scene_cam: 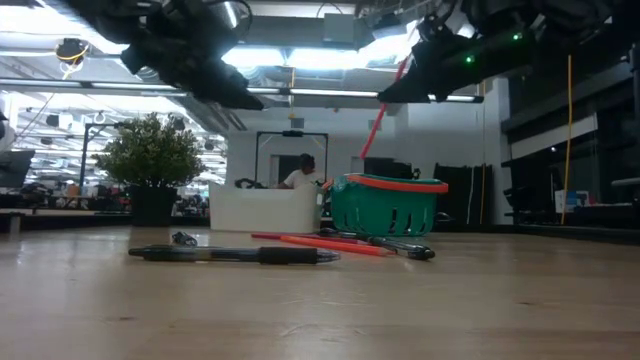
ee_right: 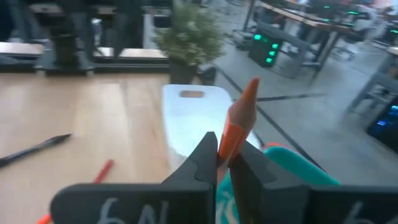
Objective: Sort pens & pencils
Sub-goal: Put the left orange pencil into the dark green bin
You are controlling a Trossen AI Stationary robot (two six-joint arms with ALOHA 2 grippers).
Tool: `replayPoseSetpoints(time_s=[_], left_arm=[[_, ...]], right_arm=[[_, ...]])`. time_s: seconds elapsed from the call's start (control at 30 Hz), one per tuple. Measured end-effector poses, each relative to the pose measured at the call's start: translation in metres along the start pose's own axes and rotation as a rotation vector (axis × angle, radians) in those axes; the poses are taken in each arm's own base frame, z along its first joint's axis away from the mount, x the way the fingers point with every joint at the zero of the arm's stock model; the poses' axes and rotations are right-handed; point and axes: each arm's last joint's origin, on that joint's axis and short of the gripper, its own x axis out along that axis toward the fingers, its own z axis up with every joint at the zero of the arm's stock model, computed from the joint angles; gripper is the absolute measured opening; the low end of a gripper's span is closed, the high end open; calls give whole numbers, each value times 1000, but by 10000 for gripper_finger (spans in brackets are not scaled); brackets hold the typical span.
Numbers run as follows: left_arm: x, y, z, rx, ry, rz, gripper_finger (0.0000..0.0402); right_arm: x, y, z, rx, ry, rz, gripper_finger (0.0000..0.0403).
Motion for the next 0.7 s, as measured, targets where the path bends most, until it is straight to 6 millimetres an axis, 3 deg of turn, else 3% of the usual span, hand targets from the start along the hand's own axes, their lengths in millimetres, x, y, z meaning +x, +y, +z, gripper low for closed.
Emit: replayPoseSetpoints(time_s=[0.33,0.7], left_arm=[[-6,1,-21,-24,-15,59,117],[-8,3,-23,-35,-11,73,117]], right_arm=[[1,-18,-2,59,27,-257,26],[3,-35,-12,125,93,-245,26]])
